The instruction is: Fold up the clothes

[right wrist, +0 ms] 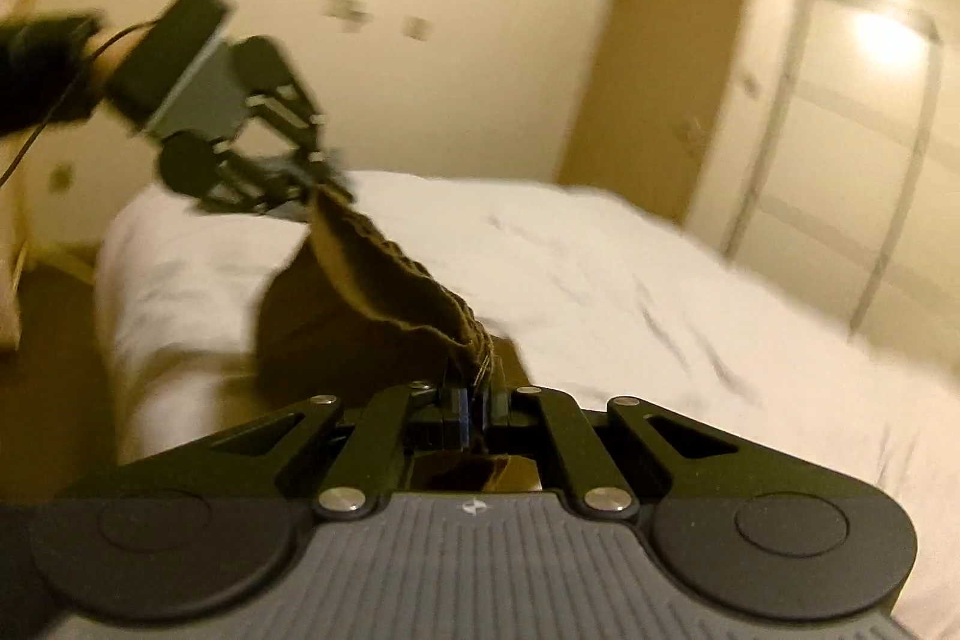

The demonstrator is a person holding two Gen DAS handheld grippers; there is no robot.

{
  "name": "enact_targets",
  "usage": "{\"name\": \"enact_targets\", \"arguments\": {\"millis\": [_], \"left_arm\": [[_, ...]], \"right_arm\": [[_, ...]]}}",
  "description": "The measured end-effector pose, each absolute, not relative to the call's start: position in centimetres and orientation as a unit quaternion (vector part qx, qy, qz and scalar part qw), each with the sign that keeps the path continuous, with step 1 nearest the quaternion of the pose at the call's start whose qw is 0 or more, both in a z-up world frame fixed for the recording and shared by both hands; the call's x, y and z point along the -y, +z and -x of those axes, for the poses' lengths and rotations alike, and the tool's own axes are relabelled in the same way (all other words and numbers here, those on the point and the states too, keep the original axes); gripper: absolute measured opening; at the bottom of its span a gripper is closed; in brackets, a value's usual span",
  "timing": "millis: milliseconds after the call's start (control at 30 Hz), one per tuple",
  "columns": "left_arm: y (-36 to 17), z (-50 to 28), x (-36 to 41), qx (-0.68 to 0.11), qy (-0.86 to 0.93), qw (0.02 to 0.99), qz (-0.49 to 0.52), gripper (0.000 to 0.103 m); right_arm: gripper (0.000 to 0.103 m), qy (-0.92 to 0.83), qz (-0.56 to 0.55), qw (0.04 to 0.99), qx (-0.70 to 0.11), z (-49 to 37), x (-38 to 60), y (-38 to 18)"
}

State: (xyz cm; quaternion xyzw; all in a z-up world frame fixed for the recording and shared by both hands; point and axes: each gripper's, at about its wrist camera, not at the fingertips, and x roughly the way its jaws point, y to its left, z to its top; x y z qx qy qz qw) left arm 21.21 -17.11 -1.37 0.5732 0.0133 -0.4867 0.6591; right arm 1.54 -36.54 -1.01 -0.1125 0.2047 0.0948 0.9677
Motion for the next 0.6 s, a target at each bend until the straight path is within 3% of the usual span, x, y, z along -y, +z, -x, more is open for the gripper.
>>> {"name": "enact_targets", "arguments": {"millis": [200, 300, 400, 467, 533, 600], "left_arm": [[-5.6, -26.6, 22.2, -0.046, -0.505, 0.646, -0.57, 0.005], [-7.7, -28.3, 23.3, -0.064, -0.513, 0.654, -0.553, 0.005], [-9.2, -30.0, 24.4, -0.083, -0.513, 0.665, -0.536, 0.013], [-9.4, -30.5, 24.3, -0.092, -0.503, 0.687, -0.517, 0.026], [-8.8, -31.2, 23.6, -0.102, -0.49, 0.716, -0.487, 0.033], [-7.6, -32.0, 22.8, -0.113, -0.47, 0.743, -0.463, 0.033]], "right_arm": [[0.003, 0.07, -0.001, 0.964, -0.258, -9.0, 44.0, -5.4], [0.003, 0.061, -0.008, 0.959, -0.278, -11.2, 45.2, -7.2], [0.003, 0.055, -0.029, 0.952, -0.3, -12.7, 46.4, -9.3], [0.003, 0.053, -0.051, 0.946, -0.317, -13.4, 47.4, -10.5], [0.003, 0.043, -0.073, 0.939, -0.332, -13.6, 48.5, -11.4], [0.011, 0.021, -0.093, 0.937, -0.337, -13.0, 49.1, -11.8]]}}
